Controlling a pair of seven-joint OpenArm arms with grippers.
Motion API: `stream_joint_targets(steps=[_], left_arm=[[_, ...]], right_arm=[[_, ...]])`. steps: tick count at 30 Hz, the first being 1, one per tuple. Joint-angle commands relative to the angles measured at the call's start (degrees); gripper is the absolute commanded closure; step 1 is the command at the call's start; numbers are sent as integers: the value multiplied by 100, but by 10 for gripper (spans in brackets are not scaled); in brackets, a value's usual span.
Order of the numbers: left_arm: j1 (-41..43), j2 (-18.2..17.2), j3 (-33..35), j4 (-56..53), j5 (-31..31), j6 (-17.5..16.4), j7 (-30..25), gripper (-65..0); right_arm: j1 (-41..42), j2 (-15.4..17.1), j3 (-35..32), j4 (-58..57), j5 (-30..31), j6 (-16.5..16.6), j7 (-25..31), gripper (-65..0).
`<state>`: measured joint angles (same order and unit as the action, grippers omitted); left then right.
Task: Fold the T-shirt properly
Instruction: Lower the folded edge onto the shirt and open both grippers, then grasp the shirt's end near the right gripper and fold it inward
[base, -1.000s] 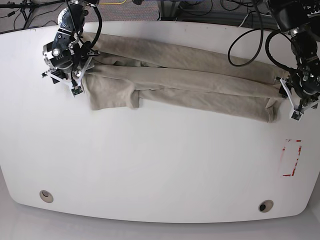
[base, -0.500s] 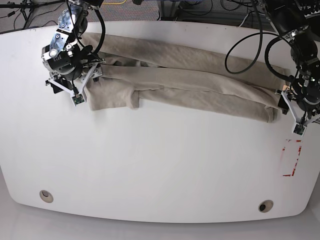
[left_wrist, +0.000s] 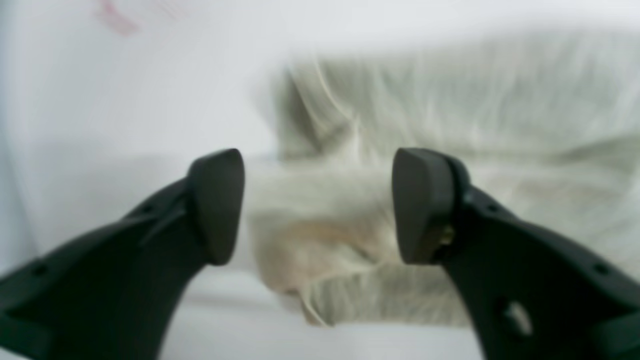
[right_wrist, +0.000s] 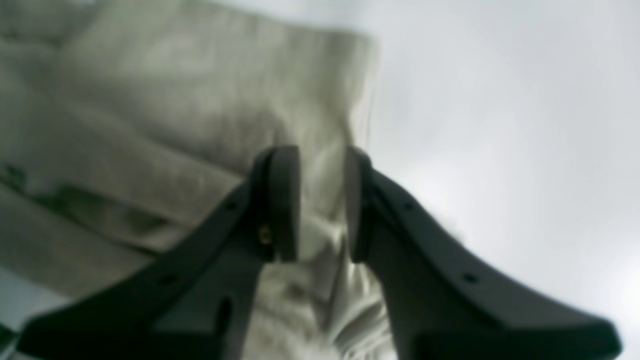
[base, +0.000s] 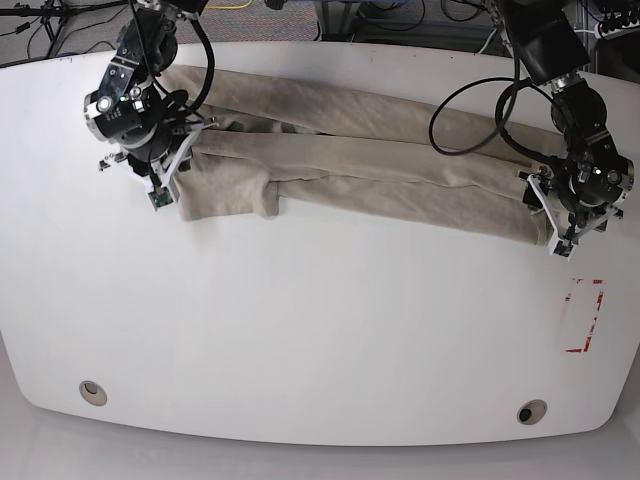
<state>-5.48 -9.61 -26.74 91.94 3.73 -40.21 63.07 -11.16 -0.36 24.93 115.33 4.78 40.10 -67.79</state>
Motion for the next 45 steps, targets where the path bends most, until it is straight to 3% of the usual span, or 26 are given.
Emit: stream_joint_targets(steps=[1, 8, 13, 21, 35, 38, 45], left_arm=[[33, -134, -47, -144, 98, 21, -298, -361], [605, -336, -47, -267, 133, 21, -799, -321], [798, -380, -55, -249, 133, 21, -808, -321], [912, -371, -55, -231, 133, 21, -790, -322], [860, -125, -47, -126, 133, 21, -764, -324], [860, -108, -47, 59, 133, 21, -632, -325], [649, -108, -55, 322, 115, 21, -447, -325]], right_arm=[[-146, 32, 8, 67, 10, -10, 76, -71], [-524, 269, 8, -302, 2, -10, 366, -73], [-445, 524, -27, -1032, 2, -10, 717, -73], [338, 1025, -44, -2148, 2, -10, 1166, -73], [1683, 1579, -291, -3036, 2, -10, 1166, -79], [1736, 1658, -422, -2799, 10, -10, 1025, -135], [1999, 1429, -422, -1981, 2, -10, 594, -430]])
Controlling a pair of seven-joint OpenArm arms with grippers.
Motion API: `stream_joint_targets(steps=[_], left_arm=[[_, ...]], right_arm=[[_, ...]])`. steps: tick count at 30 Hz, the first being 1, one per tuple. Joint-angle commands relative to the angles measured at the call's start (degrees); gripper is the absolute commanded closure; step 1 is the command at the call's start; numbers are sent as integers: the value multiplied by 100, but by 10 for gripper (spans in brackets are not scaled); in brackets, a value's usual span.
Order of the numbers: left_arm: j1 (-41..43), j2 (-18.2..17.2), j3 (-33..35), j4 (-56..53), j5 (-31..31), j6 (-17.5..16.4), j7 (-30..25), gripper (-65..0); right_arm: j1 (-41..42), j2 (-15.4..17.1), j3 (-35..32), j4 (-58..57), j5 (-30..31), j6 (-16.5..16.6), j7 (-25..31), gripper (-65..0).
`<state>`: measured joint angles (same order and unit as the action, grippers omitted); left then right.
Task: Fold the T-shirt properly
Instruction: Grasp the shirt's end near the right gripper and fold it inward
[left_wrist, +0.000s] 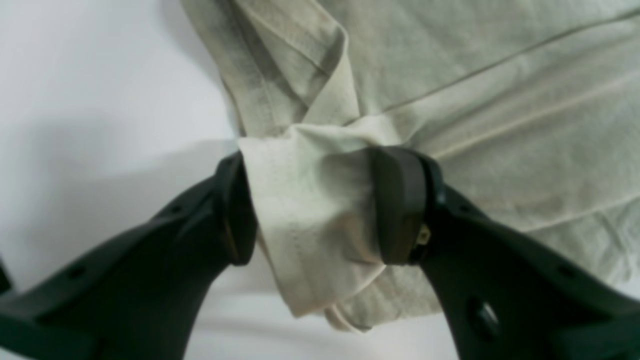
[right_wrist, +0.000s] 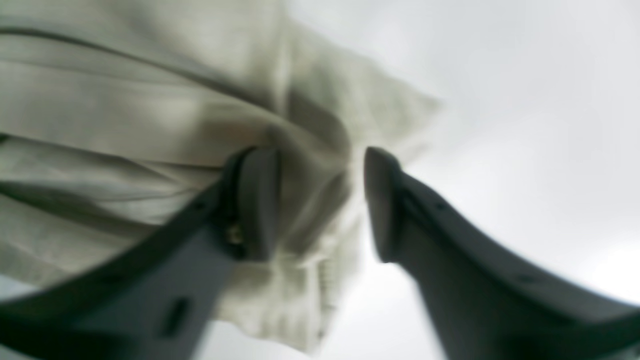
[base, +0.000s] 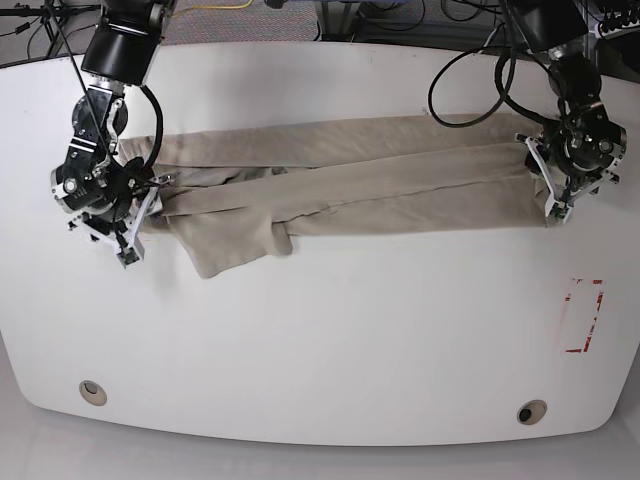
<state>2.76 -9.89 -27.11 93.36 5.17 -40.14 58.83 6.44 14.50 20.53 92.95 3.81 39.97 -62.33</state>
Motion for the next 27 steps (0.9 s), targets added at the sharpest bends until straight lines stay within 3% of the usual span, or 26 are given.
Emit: stream_joint_targets(steps=[1, 5, 9, 18, 27], left_arm=[[-211, -79, -18, 180, -29, 14, 21, -325], [-316, -70, -18, 198, -29, 14, 126, -325], [-413, -70, -18, 374, -29, 14, 126, -325], [-448, -70, -10, 778, -29, 14, 126, -325], [-448, -70, -1, 892, -29, 14, 126, -325]], right_arm=[[301, -118, 17, 266, 98, 3, 48, -468], [565, -189, 8, 160, 98, 3, 57, -569], [890, -294, -1, -341, 98, 3, 83, -615], [1409, -391, -1, -1580, 98, 3, 795, -606], [1673, -400, -10, -2714, 98, 3, 1419, -553]])
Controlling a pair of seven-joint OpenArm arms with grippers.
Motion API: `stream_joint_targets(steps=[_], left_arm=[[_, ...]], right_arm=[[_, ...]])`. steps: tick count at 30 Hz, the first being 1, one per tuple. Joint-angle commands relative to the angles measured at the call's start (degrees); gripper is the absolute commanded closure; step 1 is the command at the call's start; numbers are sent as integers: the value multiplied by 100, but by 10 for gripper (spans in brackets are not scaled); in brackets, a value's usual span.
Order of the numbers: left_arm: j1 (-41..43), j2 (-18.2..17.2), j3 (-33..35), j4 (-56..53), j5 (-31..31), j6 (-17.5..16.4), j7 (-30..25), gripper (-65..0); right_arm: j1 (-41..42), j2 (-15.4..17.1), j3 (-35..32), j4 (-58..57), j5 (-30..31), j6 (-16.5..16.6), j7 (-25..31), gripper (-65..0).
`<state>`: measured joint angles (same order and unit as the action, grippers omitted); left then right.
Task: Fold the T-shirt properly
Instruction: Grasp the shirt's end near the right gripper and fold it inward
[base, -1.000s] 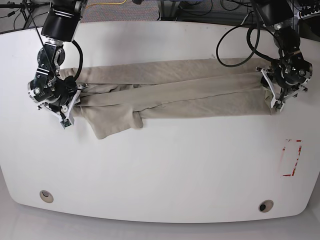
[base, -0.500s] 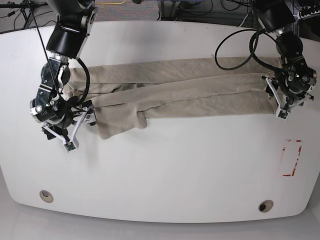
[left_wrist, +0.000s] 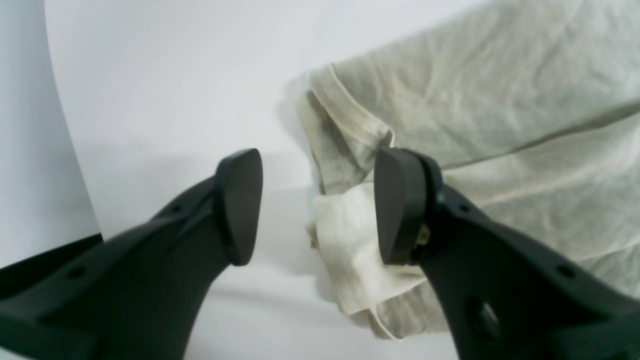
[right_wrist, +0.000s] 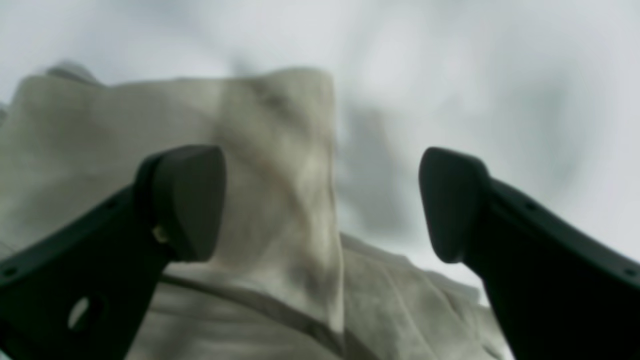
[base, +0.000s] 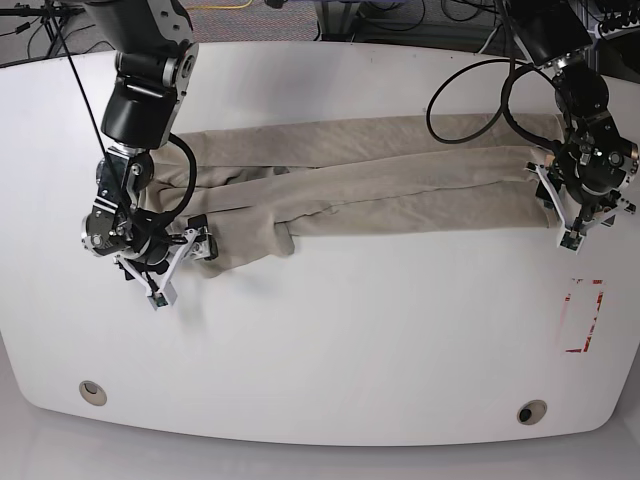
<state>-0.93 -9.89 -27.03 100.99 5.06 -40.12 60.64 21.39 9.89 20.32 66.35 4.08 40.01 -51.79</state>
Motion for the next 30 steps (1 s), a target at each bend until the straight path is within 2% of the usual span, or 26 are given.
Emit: stream_joint_targets(steps=[1, 8, 13, 15, 17, 18, 21, 23, 25, 30], left_arm=[[-79, -70, -9, 130, -18, 12, -55, -325], [-79, -70, -9, 130, -18, 12, -55, -325], [-79, -70, -9, 130, -18, 12, -55, -325], [-79, -70, -9, 130, -18, 12, -55, -325], [-79, -70, -9, 121, -18, 12, -55, -325], [-79, -70, -9, 121, -18, 12, -55, -325], [-79, -70, -1, 112, -18, 12, -55, -325], [-79, -70, -1, 112, -18, 12, -55, -325], [-79, -70, -1, 112, -18, 12, -55, -325], [-79, -70, 8, 112, -18, 12, -55, -325]], right_arm=[[178, 62, 12, -116, 71, -1, 445, -553], [178, 53, -14, -696, 71, -1, 1016, -555], [160, 53, -392, -784, 71, -1, 1263, -544], [160, 53, -506, -749, 71, -1, 1271, -499], [151, 53, -585, -687, 98, -1, 1271, -423], [143, 53, -621, -643, 115, -1, 1271, -349], [143, 9, -629, -608, 124, -1, 1271, -185], [143, -88, -603, -608, 89, -1, 1245, -82], [143, -132, -594, -608, 80, -1, 1219, -6], [143, -167, -585, -283, 133, -1, 1016, -11]])
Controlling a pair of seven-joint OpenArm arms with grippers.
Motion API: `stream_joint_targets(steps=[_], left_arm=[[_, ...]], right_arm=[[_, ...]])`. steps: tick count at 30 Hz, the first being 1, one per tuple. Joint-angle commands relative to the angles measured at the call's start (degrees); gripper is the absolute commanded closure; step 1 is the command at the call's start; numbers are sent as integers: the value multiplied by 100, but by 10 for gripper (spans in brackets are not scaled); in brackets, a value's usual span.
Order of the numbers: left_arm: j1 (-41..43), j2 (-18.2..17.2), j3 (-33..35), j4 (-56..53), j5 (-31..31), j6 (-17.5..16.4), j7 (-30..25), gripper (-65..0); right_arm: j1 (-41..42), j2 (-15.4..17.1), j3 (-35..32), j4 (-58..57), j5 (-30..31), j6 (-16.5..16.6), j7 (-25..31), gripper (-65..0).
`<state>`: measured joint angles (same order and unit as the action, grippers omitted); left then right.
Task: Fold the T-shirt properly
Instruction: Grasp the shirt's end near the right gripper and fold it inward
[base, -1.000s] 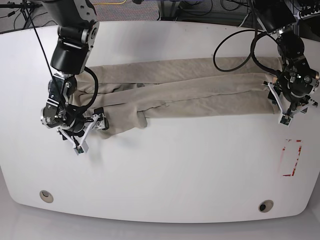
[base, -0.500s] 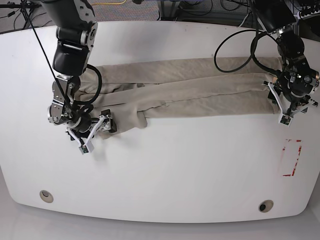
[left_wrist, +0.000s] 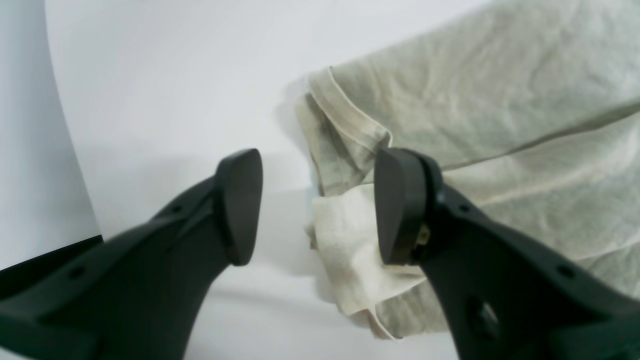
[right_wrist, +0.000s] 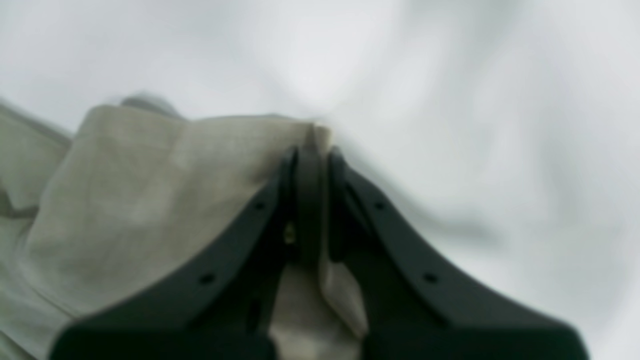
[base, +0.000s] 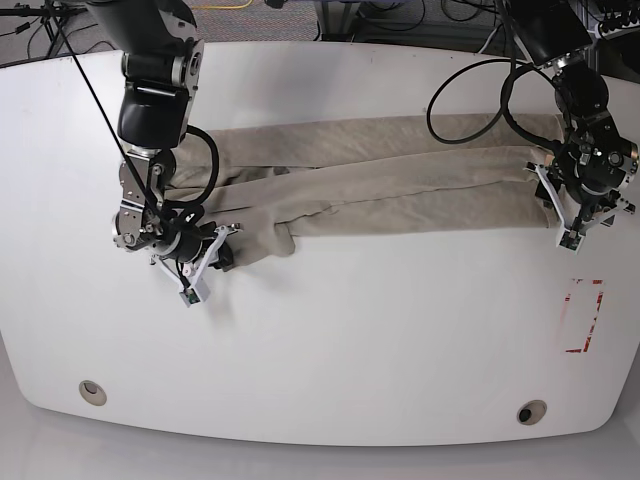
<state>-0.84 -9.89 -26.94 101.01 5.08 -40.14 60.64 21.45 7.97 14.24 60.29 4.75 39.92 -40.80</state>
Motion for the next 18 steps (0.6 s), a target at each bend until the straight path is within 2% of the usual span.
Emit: stream_joint_targets(steps=[1, 5, 13, 18], left_arm=[[-87, -70, -1, 110, -20, 14, -55, -325], [-87, -70, -1, 101, -20, 14, -55, -325], [-87, -70, -1, 92, -20, 14, -55, -325], [-78, -70, -1, 92, -20, 14, -55, -325]], right_arm=[[110, 17, 22, 525, 74, 8, -162, -10], [-93, 8, 5, 1237, 373, 8, -531, 0], [-523, 43, 13, 2793, 2202, 8, -1973, 0], [-989, 52, 13, 3391, 3037, 8, -2474, 0]])
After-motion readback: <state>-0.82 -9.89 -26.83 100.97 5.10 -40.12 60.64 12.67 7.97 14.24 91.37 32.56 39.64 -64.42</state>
